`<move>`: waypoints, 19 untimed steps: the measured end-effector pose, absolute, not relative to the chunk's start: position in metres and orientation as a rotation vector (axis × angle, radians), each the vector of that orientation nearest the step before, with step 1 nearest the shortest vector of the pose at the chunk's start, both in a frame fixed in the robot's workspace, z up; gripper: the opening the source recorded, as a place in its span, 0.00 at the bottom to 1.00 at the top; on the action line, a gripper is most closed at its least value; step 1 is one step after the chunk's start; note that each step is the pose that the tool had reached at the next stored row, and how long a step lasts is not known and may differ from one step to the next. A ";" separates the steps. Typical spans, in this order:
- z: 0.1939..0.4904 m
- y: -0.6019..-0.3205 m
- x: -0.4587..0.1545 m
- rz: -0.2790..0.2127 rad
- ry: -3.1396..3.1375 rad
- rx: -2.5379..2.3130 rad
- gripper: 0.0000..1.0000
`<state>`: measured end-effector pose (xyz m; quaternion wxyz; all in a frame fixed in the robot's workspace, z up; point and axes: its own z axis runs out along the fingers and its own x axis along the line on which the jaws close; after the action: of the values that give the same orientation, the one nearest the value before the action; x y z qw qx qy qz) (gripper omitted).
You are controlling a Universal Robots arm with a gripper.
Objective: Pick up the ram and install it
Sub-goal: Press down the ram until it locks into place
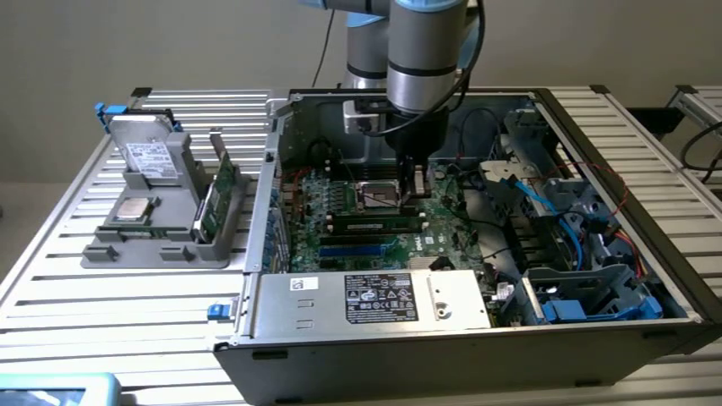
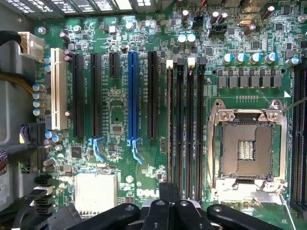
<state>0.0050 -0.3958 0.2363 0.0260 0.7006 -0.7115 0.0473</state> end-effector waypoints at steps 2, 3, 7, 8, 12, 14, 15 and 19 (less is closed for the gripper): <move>0.236 -0.395 0.005 0.146 -2.199 2.165 0.11; 0.235 -0.395 0.005 0.147 -2.199 2.165 0.11; 0.234 -0.395 0.004 0.150 -2.197 2.164 0.11; 0.233 -0.395 0.004 0.150 -2.197 2.164 0.11; 0.232 -0.395 0.004 0.155 -2.195 2.162 0.11; 0.231 -0.395 0.004 0.156 -2.194 2.161 0.11; 0.231 -0.395 0.004 0.156 -2.194 2.161 0.11; 0.230 -0.395 0.004 0.156 -2.194 2.161 0.11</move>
<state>0.0044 -0.3951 0.2298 0.0290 0.7005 -0.7113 0.0506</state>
